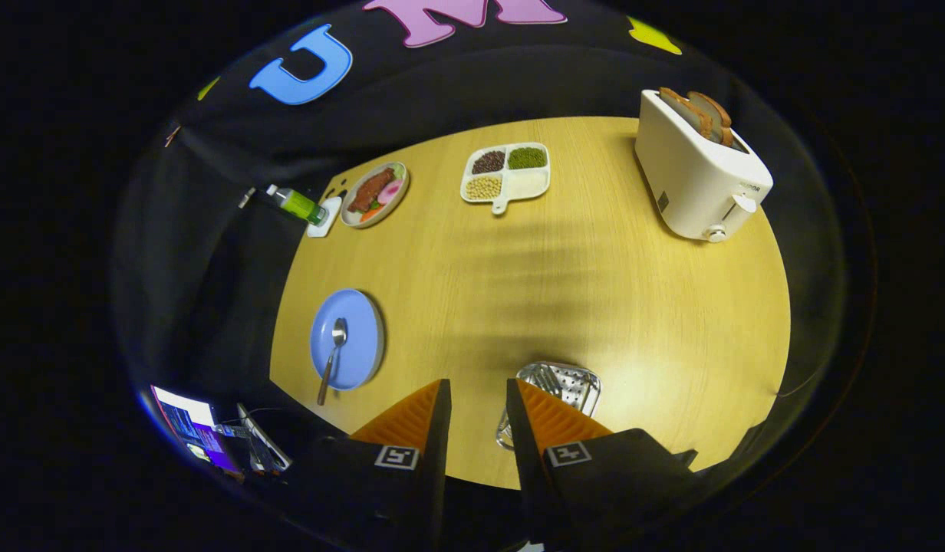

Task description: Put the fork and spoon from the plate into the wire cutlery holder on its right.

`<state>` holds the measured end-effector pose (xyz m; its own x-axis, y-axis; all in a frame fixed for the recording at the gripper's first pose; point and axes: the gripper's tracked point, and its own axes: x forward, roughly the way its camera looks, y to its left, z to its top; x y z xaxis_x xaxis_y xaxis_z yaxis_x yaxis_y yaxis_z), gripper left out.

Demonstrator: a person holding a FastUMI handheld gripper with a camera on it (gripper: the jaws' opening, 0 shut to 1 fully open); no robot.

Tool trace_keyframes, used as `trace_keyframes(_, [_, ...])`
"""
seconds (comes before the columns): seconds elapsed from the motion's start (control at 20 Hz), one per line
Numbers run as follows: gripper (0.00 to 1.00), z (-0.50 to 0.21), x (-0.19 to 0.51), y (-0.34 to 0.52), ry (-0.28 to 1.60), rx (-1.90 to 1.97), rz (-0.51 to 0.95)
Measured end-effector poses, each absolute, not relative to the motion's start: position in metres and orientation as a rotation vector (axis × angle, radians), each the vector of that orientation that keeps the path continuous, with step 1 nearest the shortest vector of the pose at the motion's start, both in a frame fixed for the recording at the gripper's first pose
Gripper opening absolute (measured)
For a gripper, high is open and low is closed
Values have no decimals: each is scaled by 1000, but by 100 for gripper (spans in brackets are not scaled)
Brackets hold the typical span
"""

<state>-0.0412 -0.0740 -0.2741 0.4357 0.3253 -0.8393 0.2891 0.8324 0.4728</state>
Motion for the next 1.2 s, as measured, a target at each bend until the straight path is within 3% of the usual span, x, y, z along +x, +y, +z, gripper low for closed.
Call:
trace_keyframes(0.3, [56,-240,-23,10,1023,702,117])
trace_keyframes(0.55, [56,-233,-9,91,1034,685,252])
trace_keyframes(0.75, [56,-239,-8,150,1103,644,359])
trace_keyframes(1.2, [56,-295,8,218,1308,719,346])
